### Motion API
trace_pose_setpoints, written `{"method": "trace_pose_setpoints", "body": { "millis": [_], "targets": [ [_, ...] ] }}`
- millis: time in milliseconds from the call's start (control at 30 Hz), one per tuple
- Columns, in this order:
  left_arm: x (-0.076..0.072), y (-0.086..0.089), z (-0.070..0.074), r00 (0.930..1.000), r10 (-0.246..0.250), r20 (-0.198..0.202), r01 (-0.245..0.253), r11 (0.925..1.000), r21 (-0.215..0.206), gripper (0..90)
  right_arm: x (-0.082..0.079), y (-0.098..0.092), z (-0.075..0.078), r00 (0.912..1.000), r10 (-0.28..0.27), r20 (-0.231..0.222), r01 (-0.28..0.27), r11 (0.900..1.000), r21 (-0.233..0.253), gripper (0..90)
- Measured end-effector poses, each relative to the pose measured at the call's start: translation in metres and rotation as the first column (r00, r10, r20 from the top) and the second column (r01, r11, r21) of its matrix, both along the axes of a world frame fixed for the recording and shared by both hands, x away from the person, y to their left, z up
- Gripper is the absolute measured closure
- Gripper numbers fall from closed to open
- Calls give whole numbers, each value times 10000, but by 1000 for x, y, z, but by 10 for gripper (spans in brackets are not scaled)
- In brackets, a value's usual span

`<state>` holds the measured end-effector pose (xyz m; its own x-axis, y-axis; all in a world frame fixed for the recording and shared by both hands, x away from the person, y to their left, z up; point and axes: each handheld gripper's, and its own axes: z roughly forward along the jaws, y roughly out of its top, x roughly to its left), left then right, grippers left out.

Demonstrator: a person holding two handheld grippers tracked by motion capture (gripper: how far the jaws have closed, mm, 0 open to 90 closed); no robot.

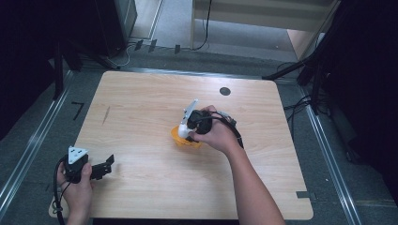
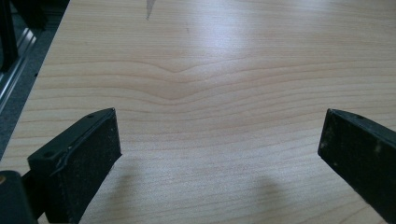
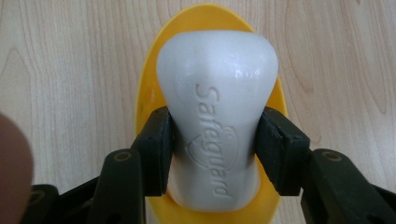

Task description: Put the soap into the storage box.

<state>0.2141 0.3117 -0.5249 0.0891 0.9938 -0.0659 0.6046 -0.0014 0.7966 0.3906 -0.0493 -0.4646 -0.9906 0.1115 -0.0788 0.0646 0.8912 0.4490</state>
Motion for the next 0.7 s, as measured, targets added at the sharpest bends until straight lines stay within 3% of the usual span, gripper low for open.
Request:
{"method": "trace_pose_setpoints", "body": {
  "millis": [167,200,333,700],
  "targets": [
    [0,0,0,10000,5,-1,-5,10000,-16,0,0,1,-2,9999,-86,-79,86,10000,14,485],
    [0,0,0,10000,14,31,-14,10000,-22,0,1,0,0,9997,-112,-234,120,9993,346,469],
    [0,0,0,10000,10,10,-10,10000,-3,0,1,-2,3,9995,-228,-222,239,9986,470,450],
    [0,0,0,10000,19,-18,-19,10000,2,0,-3,-25,12,9969,-754,-240,772,9935,839,406]
  ]
}}
